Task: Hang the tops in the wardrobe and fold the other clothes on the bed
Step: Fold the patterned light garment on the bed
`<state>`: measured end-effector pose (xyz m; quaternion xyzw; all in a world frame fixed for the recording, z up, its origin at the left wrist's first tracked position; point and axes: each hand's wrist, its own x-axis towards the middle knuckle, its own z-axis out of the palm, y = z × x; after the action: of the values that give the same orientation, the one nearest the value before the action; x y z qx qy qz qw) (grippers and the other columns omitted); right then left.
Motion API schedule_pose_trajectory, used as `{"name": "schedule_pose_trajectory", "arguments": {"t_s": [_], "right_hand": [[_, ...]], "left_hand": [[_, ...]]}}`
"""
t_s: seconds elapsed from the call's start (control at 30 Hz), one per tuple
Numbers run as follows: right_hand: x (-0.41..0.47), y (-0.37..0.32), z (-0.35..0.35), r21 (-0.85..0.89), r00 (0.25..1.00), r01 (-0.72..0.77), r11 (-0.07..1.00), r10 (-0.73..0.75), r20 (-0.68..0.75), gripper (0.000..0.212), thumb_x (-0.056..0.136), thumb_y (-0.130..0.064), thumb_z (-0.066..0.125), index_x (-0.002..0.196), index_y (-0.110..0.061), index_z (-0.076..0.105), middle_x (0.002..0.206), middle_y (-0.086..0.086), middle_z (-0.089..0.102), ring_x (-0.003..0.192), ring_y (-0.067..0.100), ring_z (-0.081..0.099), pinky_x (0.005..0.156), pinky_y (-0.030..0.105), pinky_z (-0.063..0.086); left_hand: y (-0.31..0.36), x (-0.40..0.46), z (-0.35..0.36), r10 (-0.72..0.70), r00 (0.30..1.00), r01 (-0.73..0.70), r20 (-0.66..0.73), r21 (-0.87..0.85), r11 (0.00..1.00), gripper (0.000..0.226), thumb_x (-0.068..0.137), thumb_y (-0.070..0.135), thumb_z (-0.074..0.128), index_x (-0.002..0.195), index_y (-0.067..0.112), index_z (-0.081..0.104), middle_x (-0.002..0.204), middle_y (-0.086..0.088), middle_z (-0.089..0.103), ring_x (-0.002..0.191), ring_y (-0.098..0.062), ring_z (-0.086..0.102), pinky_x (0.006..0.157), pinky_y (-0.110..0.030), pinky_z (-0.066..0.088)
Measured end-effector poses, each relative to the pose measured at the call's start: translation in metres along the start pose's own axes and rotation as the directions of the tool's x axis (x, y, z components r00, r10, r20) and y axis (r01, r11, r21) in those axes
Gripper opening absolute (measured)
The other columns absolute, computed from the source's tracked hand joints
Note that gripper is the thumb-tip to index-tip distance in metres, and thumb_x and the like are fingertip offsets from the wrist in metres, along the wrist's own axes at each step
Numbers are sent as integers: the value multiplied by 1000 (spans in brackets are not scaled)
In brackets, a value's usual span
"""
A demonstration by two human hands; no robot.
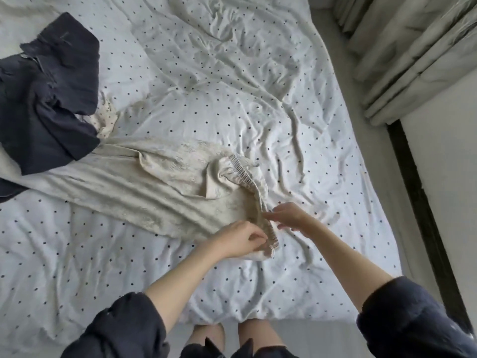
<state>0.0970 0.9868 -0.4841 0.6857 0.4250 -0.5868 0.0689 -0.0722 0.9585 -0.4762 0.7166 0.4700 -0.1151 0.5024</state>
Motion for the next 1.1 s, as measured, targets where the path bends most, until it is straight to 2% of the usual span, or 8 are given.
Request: {"name": "schedule_pose_trajectory", "arguments": {"t_s": [0.1,0.2,0.27,0.37,0.47,0.57,0.8,1.1], "right_hand": [[12,10,24,-49,999,18,999,-20,-47,68,82,-37,71,134,-4,43,130,13,53,117,28,52,94,34,44],[18,23,53,-37,996,-22,999,19,-90,93,74,-48,74,144,-11,26,140,8,45,124,27,47,96,37,42],[21,33,74,-86,976,-77,993,57,-210,71,78,-48,69,133,-15,37,129,4,52,114,26,53,79,35,44],[20,38,83,-95,921,-115,989,70,-383,8,83,-16,53,91,-17,51,98,7,62,94,30,60,66,32,38],[13,46,64,105,870,-90,990,129,-476,8,84,-10,45,78,-13,49,80,10,58,85,31,57,69,35,40],[5,54,30,242,835,-15,970,145,-530,18,89,-14,50,71,-12,47,76,8,53,76,25,49,61,30,29],[-18,76,-32,366,817,45,930,176,-549,35,87,-14,58,57,-16,39,59,0,43,71,23,45,59,28,31],[-16,148,-109,519,725,32,854,338,-600,13,85,-11,58,73,-9,62,75,9,59,75,24,53,62,30,41]], "left_hand": [[-28,3,-15,31,921,-10,-389,57,998,37,93,11,53,129,16,56,134,-2,52,123,-18,48,102,-23,31],[-59,9,-35,-48,737,149,-674,93,984,60,85,10,64,140,10,39,136,-14,43,124,-30,41,102,-36,35],[-75,16,-45,-172,744,293,-646,85,952,70,82,24,70,141,8,35,138,-16,38,126,-32,35,102,-41,33],[-83,25,-49,-203,753,380,-626,161,911,42,84,33,66,118,9,58,129,-11,47,118,-28,35,97,-37,28],[-69,33,-60,-42,732,276,-680,240,931,18,92,27,56,98,12,63,105,-5,62,103,-25,47,77,-32,17],[-32,49,-89,69,679,97,-731,182,979,13,95,16,49,102,10,58,82,-10,63,83,-30,58,74,-31,21],[38,103,-168,139,617,-16,-775,164,986,20,91,4,49,104,10,62,98,-17,67,93,-37,58,69,-34,34],[135,195,-183,270,624,-132,-733,242,961,22,88,7,49,101,14,66,102,-14,68,98,-36,57,74,-35,37]]}}
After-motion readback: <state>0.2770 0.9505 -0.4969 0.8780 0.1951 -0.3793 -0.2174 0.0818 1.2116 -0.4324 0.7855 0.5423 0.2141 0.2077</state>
